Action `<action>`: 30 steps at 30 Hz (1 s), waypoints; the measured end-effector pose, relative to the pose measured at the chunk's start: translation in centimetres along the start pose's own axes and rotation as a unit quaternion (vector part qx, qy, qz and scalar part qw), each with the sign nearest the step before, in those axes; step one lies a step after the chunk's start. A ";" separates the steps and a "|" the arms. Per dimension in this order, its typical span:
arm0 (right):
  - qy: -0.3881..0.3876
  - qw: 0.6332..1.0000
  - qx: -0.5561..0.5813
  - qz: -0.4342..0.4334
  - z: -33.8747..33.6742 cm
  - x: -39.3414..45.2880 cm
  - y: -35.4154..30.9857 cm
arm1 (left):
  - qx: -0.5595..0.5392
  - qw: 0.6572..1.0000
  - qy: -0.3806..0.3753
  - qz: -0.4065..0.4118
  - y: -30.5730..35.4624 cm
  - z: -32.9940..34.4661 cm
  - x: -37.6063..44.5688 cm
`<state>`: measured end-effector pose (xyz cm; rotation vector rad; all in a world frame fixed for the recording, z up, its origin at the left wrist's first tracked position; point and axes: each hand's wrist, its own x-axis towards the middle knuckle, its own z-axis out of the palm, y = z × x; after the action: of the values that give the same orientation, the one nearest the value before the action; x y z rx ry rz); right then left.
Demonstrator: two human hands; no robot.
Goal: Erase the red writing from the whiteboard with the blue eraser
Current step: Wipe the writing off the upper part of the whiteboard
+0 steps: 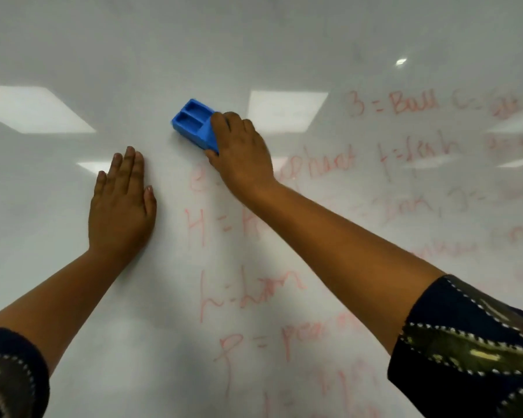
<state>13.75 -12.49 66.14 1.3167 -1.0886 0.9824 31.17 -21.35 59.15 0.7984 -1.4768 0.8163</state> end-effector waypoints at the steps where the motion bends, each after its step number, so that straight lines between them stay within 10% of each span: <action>1: -0.006 1.000 -0.004 0.016 -0.5 0.2 1.0 | 0.002 1.000 0.000 0.001 0.1 -0.1 0.0; 15: 0.041 0.970 0.055 0.234 -4.1 -0.2 11.2 | 0.001 0.999 -0.002 -0.037 1.2 0.0 -1.7; 30: -0.077 0.994 0.001 -0.082 0.7 -4.0 -2.1 | 0.001 1.000 -0.007 -0.024 0.3 0.4 -2.1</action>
<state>14.89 -13.01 61.75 1.4780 -1.0759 0.7697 30.84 -21.49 57.07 0.8388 -1.4631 0.7766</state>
